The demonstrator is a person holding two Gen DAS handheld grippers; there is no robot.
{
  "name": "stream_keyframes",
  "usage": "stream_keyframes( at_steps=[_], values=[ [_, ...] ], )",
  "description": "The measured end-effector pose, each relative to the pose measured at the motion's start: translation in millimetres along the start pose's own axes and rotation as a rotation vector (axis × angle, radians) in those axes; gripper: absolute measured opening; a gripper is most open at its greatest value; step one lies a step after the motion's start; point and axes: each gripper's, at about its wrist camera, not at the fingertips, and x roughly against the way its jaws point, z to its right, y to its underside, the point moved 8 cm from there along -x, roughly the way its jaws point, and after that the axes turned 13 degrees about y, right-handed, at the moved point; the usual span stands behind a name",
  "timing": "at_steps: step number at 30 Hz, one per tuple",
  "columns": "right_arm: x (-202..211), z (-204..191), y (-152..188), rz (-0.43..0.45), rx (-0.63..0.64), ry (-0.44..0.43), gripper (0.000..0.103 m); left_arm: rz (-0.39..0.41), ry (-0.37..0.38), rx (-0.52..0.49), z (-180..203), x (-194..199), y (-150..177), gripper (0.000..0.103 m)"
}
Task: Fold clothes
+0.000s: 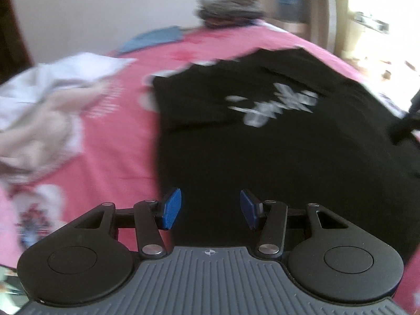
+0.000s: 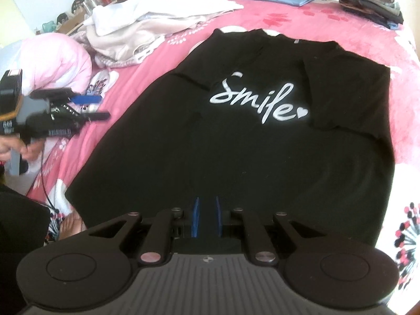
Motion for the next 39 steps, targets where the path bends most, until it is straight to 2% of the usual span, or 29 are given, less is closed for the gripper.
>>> stream_keyframes(
  at_steps=[5, 25, 39],
  values=[
    [-2, -6, 9, -0.019, 0.009, -0.002, 0.014, -0.032, 0.112, -0.037, 42, -14, 8, 0.05],
    [-6, -15, 15, -0.054, 0.011, -0.019, 0.014, -0.091, 0.138, -0.04, 55, -27, 20, 0.051],
    [-7, -20, 15, -0.057, 0.015, -0.02, 0.014, -0.097, 0.139, -0.039, 57, -28, 22, 0.052]
  ],
)
